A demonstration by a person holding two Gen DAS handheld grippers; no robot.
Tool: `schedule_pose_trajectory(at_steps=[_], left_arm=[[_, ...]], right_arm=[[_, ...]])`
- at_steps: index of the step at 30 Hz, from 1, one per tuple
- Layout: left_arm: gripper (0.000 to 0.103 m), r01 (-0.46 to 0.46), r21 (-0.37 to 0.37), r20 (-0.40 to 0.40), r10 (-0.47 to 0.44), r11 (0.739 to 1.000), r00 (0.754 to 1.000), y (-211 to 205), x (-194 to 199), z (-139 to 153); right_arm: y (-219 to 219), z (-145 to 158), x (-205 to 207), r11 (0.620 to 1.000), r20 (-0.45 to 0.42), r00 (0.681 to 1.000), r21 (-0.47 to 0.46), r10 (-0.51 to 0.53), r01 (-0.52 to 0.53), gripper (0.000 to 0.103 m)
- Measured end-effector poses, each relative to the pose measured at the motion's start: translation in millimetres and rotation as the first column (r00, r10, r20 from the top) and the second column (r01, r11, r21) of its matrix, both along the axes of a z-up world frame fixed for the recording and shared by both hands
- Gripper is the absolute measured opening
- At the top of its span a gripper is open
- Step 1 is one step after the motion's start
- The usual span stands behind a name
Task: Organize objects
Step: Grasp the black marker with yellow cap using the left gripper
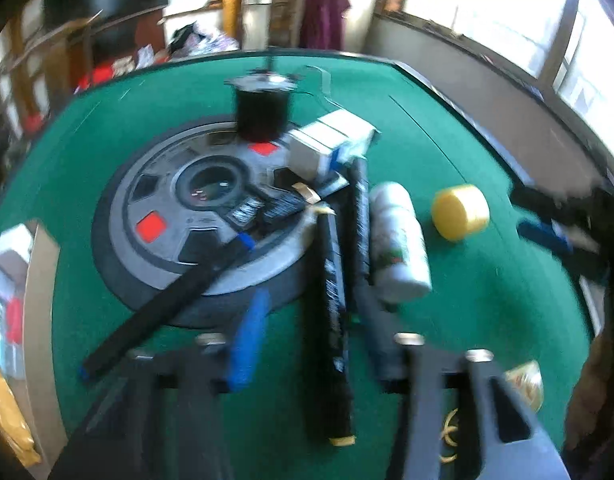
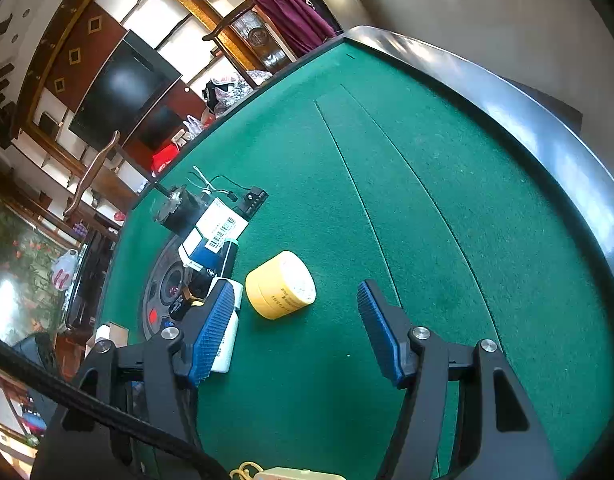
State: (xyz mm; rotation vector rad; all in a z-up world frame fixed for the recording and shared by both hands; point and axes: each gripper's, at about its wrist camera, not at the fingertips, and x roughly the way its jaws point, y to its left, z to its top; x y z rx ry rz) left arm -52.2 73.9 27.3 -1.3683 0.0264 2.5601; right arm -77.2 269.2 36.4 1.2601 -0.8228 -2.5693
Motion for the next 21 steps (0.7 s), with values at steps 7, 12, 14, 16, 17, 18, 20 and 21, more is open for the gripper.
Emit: schedule_pose_trajectory(at_steps=[7, 12, 14, 16, 17, 18, 20, 21], left_arm=[[0.01, 0.025, -0.022, -0.001, -0.025, 0.999, 1.0, -10.6, 17.8, 1.1], [0.011, 0.03, -0.022, 0.029, -0.03, 0.999, 0.999, -21.5, 45.7, 1.5], [0.011, 0.04, -0.046, 0.06, -0.037, 0.998, 0.997, -15.7, 45.5, -5.7], [0.013, 0.029, -0.094, 0.024, -0.027, 0.995, 0.999, -6.9, 45.2, -7.3], [0.013, 0.028, -0.106, 0.004, -0.028, 0.994, 1.0, -2.9, 44.3, -6.8], [0.013, 0.032, -0.114, -0.006, -0.033, 0.993, 0.999, 0.2, 43.0, -7.3], [0.013, 0.028, -0.129, -0.047, -0.034, 0.991, 0.998, 7.0, 38.5, -9.8], [0.012, 0.025, -0.127, -0.052, -0.032, 0.992, 0.998, 7.4, 37.3, -10.1]], right_arm=[[0.1, -1.2, 0.7, 1.0, 0.009, 1.0, 0.001, -0.004, 0.004, 0.063], [-2.3, -3.1, 0.3, 1.0, 0.014, 1.0, 0.005, 0.005, -0.005, 0.063], [-6.1, -3.0, 0.3, 1.0, 0.016, 1.0, 0.014, 0.014, -0.014, 0.063], [-9.9, -3.4, 0.5, 0.999, 0.017, 1.0, 0.024, 0.024, -0.024, 0.063], [-11.7, -3.4, 0.9, 0.999, 0.016, 0.999, 0.029, 0.028, -0.028, 0.063], [-13.6, -3.4, 1.6, 0.999, 0.013, 0.999, 0.036, 0.032, -0.033, 0.063], [-16.6, -3.1, 2.1, 0.998, 0.007, 0.999, 0.044, 0.042, -0.042, 0.063], [-18.4, -3.0, 1.9, 0.998, 0.002, 0.999, 0.049, 0.05, -0.05, 0.063]])
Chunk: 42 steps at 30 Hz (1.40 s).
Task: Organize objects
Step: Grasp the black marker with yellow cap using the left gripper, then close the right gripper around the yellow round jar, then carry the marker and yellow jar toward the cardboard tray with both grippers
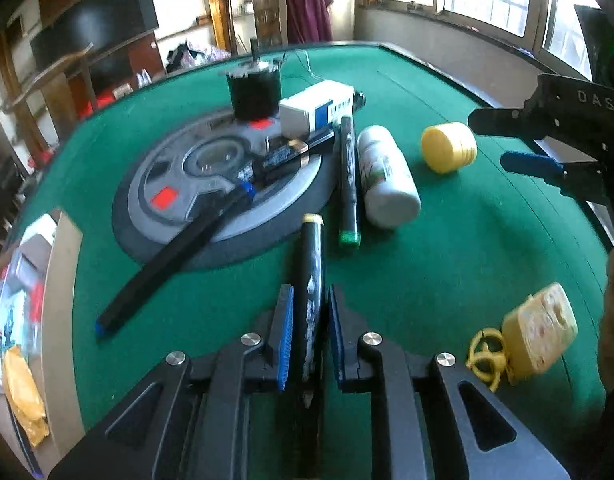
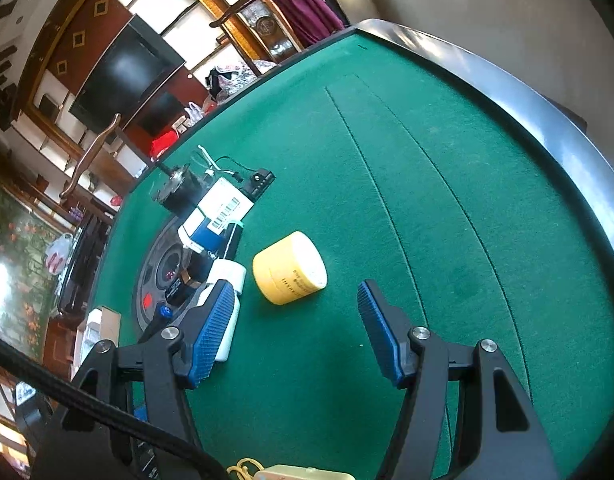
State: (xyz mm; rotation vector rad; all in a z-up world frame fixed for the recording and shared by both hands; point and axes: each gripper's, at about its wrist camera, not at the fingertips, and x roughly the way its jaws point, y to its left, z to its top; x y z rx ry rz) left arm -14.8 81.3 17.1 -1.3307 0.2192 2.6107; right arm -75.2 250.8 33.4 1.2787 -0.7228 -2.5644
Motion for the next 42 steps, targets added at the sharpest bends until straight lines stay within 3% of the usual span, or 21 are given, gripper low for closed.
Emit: schedule_pose_trajectory(at_steps=[6, 12, 18, 26, 28, 29, 42], left_arm=[[0.011, -0.023, 0.145, 0.056, 0.015, 0.989, 0.998, -24.8, 9.4, 4.9], [0.011, -0.048, 0.294, 0.017, 0.045, 0.955, 0.999, -70.7, 39.1, 33.7], [0.012, -0.043, 0.323, -0.019, 0.053, 0.945, 0.998, -96.9, 62.3, 50.6], [0.012, -0.053, 0.365, -0.041, 0.073, 0.929, 0.996, -123.7, 76.9, 54.2], [0.012, -0.041, 0.371, -0.055, 0.066, 0.928, 0.996, -127.7, 81.0, 56.3], [0.012, -0.034, 0.376, -0.064, 0.062, 0.926, 0.996, -130.0, 83.7, 57.9], [0.012, -0.029, 0.456, -0.128, 0.097, 0.89, 0.987, -163.0, 112.0, 71.9]], right_arm=[[-4.8, -0.8, -1.0, 1.0, -0.006, 1.0, 0.0, 0.027, -0.027, 0.063], [-5.6, -3.4, -1.2, 1.0, 0.009, 1.0, 0.009, 0.023, -0.024, 0.063], [-3.3, 0.9, -10.3, 0.995, 0.036, 0.998, 0.092, -0.048, 0.045, 0.063], [-46.9, -2.6, -37.9, 0.942, 0.096, 0.995, 0.33, 0.032, -0.062, 0.063], [-50.3, -4.9, -38.1, 0.933, 0.097, 0.995, 0.355, 0.031, -0.064, 0.046], [-51.0, -7.0, -37.6, 0.932, 0.112, 0.993, 0.355, 0.031, -0.069, 0.031], [-49.3, 25.0, 16.7, 0.958, 0.057, 0.998, 0.282, 0.032, -0.047, 0.029]])
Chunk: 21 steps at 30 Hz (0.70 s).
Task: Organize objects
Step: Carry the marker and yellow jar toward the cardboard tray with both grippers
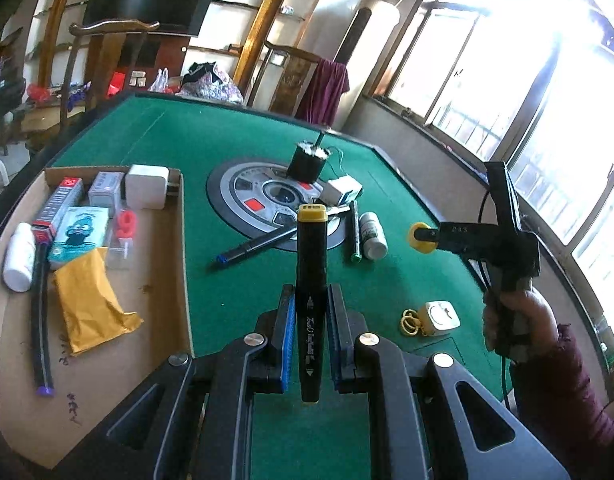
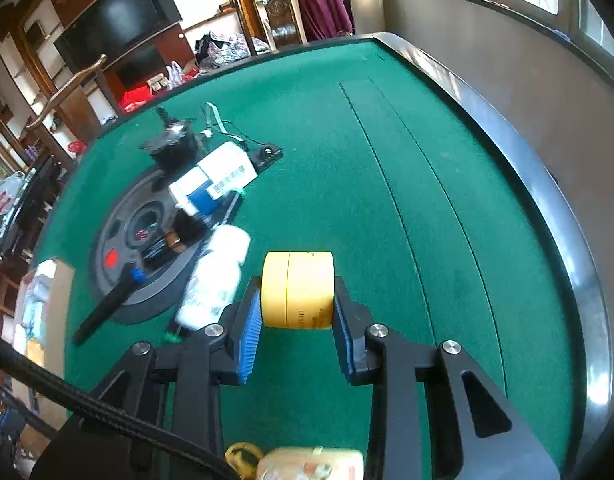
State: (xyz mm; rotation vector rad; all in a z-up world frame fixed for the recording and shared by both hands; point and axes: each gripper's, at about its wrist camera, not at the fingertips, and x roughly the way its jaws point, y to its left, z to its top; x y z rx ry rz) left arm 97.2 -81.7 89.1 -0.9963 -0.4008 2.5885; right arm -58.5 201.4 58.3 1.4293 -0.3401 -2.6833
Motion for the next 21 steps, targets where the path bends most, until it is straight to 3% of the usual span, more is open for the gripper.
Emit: schedule_pose_trajectory(at_steps=[11, 21], left_arm=[[0.012, -0.062, 0.054, -0.1, 0.067, 0.997, 0.993, -47.3, 49.4, 29.7], [0.012, -0.203, 0.076, -0.114, 0.211, 0.976, 0.971, -118.3, 84.2, 29.8]], right_arm=[[-64.9, 34.6, 60.4, 0.986, -0.053, 0.988, -0.075, 0.146, -0.149, 0.029], [-172.0, 45.3, 92.5, 0.917, -0.073, 0.928, -0.143, 0.365, -0.371, 0.03]])
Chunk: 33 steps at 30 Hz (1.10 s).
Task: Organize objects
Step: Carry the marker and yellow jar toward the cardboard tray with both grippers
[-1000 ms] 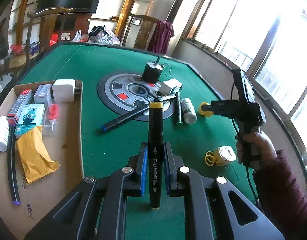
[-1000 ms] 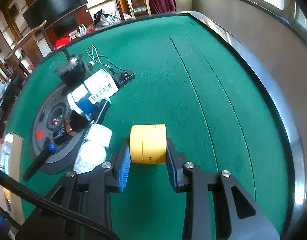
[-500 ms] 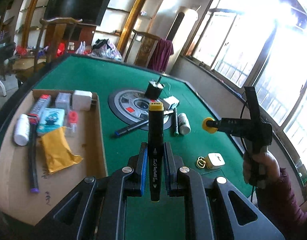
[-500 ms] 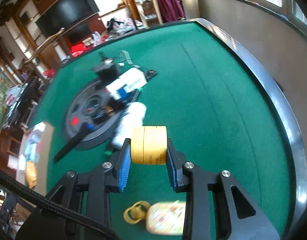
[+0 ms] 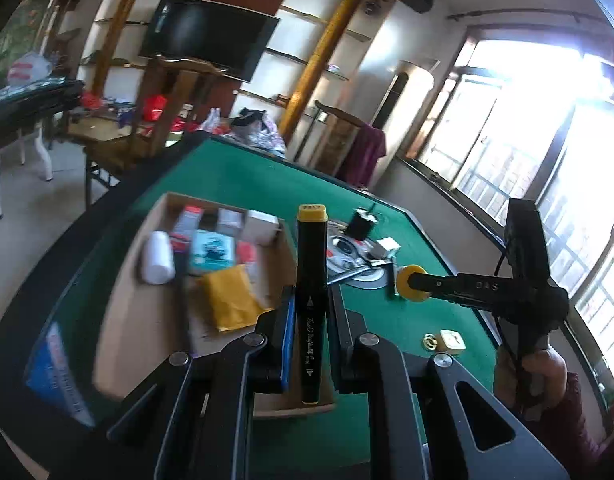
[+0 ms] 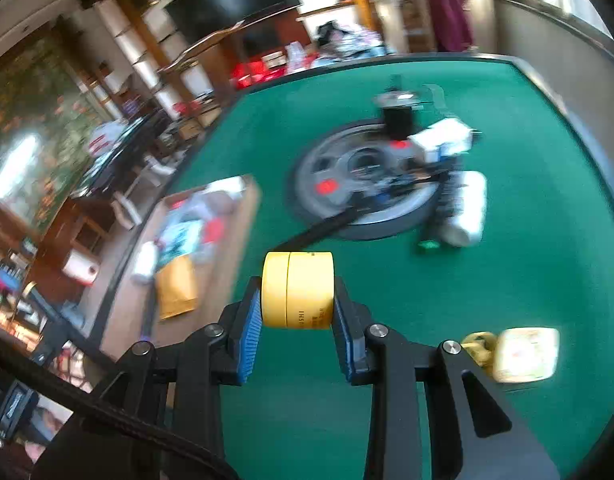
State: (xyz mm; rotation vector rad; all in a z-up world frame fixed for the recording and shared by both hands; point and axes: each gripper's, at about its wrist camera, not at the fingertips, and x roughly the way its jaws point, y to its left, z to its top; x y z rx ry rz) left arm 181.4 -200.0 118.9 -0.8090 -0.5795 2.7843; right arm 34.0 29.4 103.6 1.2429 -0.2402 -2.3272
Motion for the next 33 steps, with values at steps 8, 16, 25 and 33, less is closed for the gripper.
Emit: schedule_pose_trajectory(at_steps=[8, 16, 25, 33], left_arm=[[0.012, -0.039, 0.014, 0.049, 0.038, 0.999, 0.998, -30.0, -0.1, -24.0], [0.012, -0.049, 0.021, 0.104, 0.047, 0.999, 0.993, -36.9, -31.7, -37.1], [0.012, -0.013, 0.074, 0.158, 0.001, 0.997, 0.987, -29.3, -65.9, -53.5], [0.012, 0.058, 0.053, 0.236, -0.069, 0.997, 0.969, -6.0, -124.6, -56.3]], right_arm=[[-80.2, -18.9, 11.9, 0.989, 0.038, 0.988, 0.014, 0.148, -0.149, 0.03], [-125.1, -39.1, -1.2, 0.98, 0.067, 0.981, 0.072, 0.181, -0.185, 0.03], [-128.9, -43.9, -22.6, 0.982, 0.081, 0.984, 0.086, 0.16, -0.167, 0.03], [-93.5, -28.1, -28.9, 0.994, 0.04, 0.995, 0.046, 0.096, -0.097, 0.03]])
